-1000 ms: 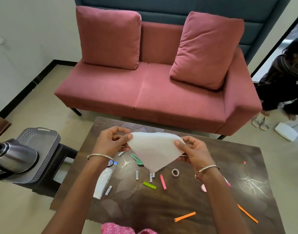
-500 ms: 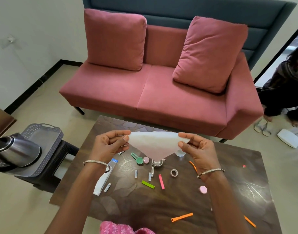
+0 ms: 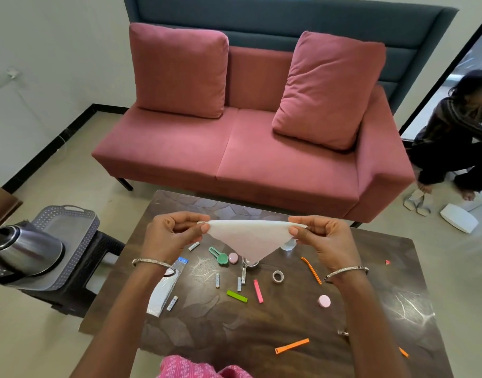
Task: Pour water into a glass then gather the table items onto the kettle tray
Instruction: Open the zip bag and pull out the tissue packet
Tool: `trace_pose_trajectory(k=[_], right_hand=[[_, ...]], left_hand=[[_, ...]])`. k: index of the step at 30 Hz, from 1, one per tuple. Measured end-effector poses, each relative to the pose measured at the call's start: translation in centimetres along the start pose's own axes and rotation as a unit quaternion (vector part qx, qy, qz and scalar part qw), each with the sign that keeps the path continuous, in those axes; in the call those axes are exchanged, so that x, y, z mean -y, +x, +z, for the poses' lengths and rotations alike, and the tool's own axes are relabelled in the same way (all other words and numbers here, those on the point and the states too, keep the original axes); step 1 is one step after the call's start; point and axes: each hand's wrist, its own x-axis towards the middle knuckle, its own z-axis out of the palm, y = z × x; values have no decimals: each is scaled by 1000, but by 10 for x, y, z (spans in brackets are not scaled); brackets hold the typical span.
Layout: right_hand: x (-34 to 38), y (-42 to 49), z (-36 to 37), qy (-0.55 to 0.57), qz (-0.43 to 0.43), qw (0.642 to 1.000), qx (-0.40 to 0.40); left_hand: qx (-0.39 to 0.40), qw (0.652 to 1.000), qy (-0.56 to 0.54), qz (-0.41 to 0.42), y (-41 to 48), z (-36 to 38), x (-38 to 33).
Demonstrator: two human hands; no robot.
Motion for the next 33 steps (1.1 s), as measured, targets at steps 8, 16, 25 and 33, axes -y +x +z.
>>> trace_pose_trajectory(k=[8, 16, 25, 33], right_hand=[[-8, -1, 1, 13, 24, 1000, -16], [-31, 8, 24, 99, 78, 992, -25], [-67, 51, 61, 205, 222, 936, -179], [-128, 131, 84, 289, 384, 837, -261]], left_hand=[[-10, 1000, 20, -17, 9, 3, 7], [41, 994, -82, -66, 31, 11, 27], [-40, 941, -208, -263, 90, 19, 76], [-49, 878, -212, -426, 183, 32, 135]])
